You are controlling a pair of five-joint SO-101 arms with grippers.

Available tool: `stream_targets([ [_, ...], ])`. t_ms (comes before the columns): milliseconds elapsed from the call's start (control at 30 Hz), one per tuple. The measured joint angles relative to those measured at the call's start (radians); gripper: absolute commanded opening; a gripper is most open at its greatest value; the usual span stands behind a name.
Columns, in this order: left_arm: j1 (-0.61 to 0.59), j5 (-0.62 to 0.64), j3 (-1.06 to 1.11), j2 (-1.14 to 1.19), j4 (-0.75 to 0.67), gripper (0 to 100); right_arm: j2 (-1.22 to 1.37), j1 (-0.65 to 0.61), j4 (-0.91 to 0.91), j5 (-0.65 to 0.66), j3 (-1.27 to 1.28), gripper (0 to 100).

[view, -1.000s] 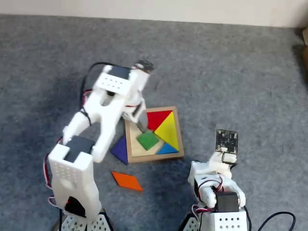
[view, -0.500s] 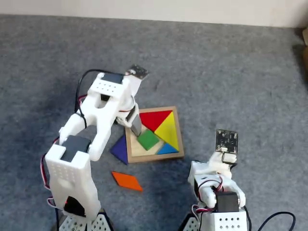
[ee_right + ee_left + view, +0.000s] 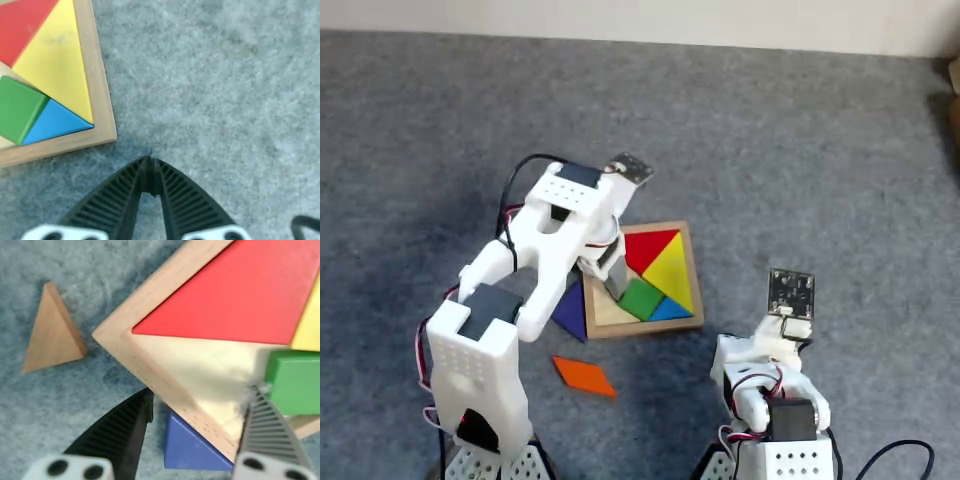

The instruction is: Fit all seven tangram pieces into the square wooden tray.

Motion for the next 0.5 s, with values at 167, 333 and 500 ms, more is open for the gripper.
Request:
stream_targets([
  [167,0.002,0.0,-0.008,0.0,0.005,26,0.0,0.0,0.0,0.0,0.0,0.5],
  [333,0.011,0.0,-0.035,-0.031,0.054,26,0.0,0.0,0.0,0.0,0.0,0.5],
  [500,0.029,0.017,-0.026,-0.186,0.084,26,0.0,0.0,0.0,0.0,0.0,0.5],
])
